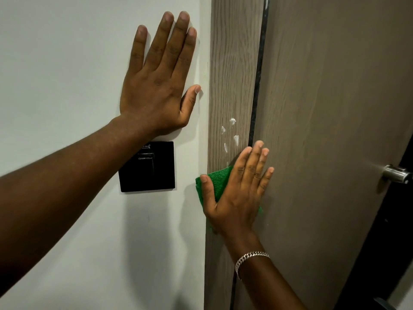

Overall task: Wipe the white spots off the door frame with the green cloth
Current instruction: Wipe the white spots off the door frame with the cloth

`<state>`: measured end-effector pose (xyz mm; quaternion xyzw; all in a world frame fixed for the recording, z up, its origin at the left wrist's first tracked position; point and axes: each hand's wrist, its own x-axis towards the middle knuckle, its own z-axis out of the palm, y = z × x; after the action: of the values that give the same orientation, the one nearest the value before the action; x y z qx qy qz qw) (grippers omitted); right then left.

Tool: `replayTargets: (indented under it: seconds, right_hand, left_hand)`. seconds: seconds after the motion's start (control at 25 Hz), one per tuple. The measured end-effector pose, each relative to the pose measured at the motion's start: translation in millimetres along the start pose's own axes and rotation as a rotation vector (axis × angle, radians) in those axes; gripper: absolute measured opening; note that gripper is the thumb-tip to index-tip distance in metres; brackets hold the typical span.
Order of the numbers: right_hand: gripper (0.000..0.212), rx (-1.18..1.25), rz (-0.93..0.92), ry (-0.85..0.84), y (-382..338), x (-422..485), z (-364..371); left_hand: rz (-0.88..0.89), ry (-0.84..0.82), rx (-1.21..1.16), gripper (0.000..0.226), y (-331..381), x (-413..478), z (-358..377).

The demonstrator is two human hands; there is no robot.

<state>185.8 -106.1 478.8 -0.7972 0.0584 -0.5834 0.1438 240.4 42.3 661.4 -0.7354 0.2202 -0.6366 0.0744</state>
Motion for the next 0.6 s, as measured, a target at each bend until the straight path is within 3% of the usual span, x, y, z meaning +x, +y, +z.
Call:
replayTargets:
  seconds: [0.04, 0.16, 0.24, 0.32, 0.48, 0.6]
  right_hand:
    - [0.089, 0.011, -0.086, 0.002, 0, -5, 2]
    - [0.088, -0.075, -0.611, -0.075, 28, -36, 4]
    - [0.085, -0.155, -0.798, -0.092, 51, -45, 2]
    - [0.083, -0.147, -0.721, -0.057, 56, -43, 2]
    - [0.082, -0.032, -0.352, 0.061, 19, -5, -1]
    - [0.071, 0.044, -0.244, 0.166, -11, 23, -5]
  left_hand:
    - [0.0, 0.002, 0.002, 0.077, -1, 0, 0]
    - [-0.004, 0.005, 0.008, 0.078, -1, -1, 1]
    - [0.003, 0.01, 0.009, 0.078, 1, -2, 1]
    - [0.008, 0.008, 0.017, 0.078, 0, 0, 0]
    - [0.012, 0.017, 0.029, 0.078, 0, -1, 2]
    - [0.01, 0.016, 0.021, 0.079, -2, 0, 2]
